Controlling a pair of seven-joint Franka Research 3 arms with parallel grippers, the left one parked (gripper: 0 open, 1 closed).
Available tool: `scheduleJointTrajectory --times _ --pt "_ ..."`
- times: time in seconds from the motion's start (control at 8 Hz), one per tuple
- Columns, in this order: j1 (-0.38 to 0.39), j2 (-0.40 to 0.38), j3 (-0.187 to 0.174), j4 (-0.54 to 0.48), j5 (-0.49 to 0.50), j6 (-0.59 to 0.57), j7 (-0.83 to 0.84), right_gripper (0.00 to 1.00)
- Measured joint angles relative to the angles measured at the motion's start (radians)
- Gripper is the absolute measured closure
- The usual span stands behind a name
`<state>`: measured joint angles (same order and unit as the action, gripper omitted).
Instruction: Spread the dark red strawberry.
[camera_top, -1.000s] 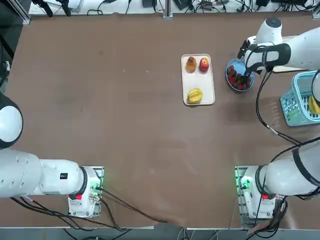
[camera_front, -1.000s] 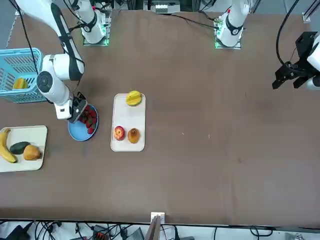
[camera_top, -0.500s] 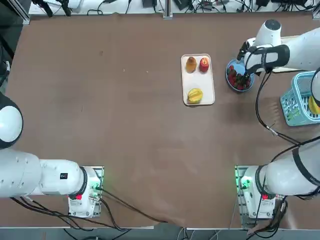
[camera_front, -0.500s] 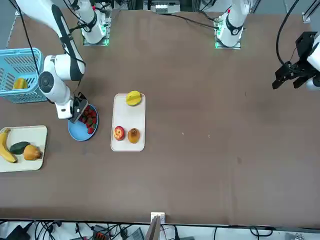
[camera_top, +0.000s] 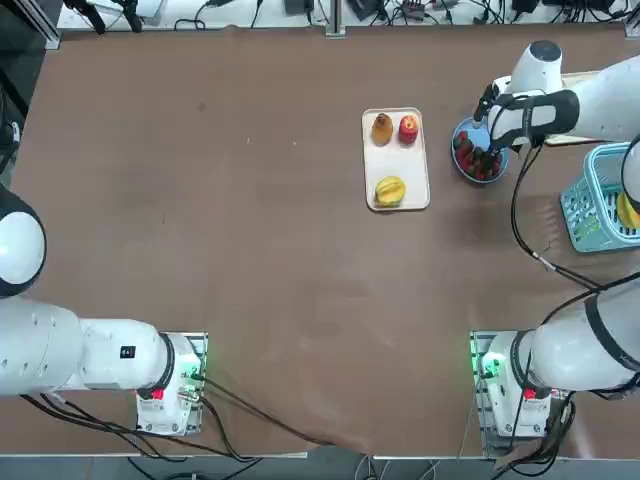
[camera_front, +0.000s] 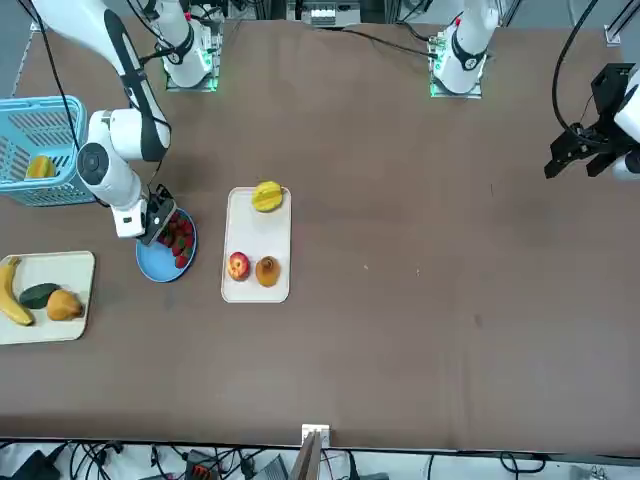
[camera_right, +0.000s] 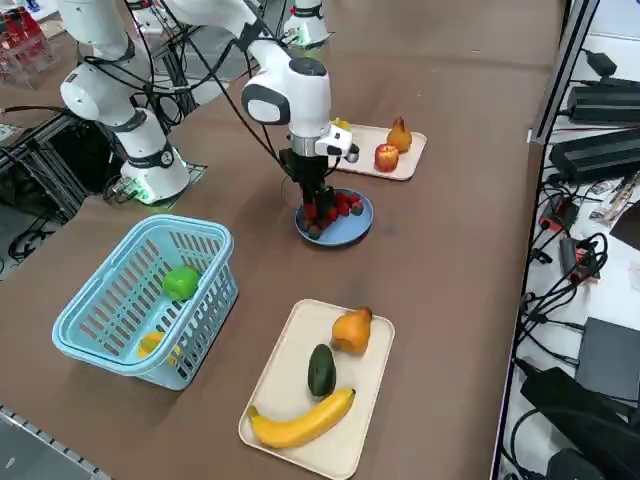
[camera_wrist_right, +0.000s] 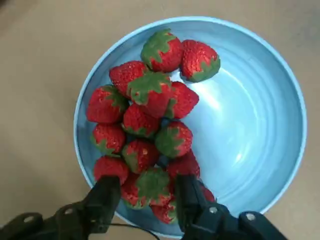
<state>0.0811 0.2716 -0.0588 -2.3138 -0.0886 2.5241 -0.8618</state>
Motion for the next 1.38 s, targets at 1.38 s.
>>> scheduleJointTrajectory --times 1.38 --pt "-0.012 -0.018 -0.004 0.006 0.0 -0.032 0.003 0.62"
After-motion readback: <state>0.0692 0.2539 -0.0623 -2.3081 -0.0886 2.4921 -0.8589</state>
